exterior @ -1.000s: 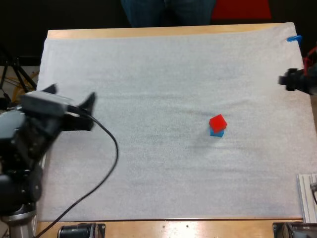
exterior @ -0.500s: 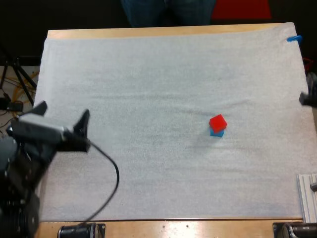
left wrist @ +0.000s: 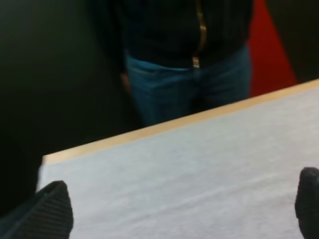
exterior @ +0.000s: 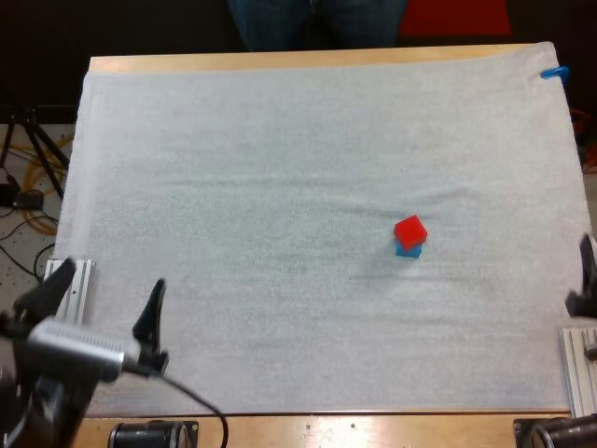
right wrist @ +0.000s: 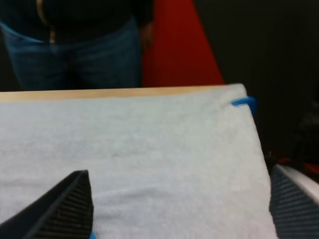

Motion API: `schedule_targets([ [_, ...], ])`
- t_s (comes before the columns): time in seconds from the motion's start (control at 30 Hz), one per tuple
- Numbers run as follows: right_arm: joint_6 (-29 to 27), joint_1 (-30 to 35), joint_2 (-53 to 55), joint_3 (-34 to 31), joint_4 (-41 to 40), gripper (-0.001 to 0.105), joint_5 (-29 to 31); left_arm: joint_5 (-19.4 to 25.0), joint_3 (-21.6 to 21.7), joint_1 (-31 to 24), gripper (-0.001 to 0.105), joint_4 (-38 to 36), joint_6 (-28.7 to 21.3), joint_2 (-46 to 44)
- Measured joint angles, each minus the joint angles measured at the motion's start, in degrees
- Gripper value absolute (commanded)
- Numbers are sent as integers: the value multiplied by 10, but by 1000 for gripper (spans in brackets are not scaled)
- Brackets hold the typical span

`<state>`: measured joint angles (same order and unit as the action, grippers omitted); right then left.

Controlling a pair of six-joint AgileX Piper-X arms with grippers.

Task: Stack red cube on blue cube

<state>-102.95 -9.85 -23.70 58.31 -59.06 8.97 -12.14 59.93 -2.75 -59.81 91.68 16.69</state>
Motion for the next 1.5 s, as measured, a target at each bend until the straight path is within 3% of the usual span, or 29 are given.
schedule_targets([
  [0.17, 14, 0, 85, -49, -4, 71, 8, 18, -11, 0, 87, -27, -7, -71],
  [0.37, 14, 0, 179, -90, -4, 71, 8, 59, -61, 0, 87, -42, -7, -173],
  [0.5, 19, 0, 233, -114, -4, 71, 8, 65, -90, 0, 87, -88, -7, -176],
  [0.7, 34, 0, 245, -131, -12, 71, 12, 67, -97, 0, 87, -164, -7, -175],
  [0.93, 29, 0, 245, -160, -2, 71, 12, 67, -111, 0, 87, -139, -7, -175],
  [1.13, 28, 0, 245, -203, 36, 71, -18, 65, -168, 0, 87, -91, -7, -175],
  [1.5, 28, 0, 245, -270, 51, 71, -40, 12, -245, 0, 87, -38, -7, -175],
])
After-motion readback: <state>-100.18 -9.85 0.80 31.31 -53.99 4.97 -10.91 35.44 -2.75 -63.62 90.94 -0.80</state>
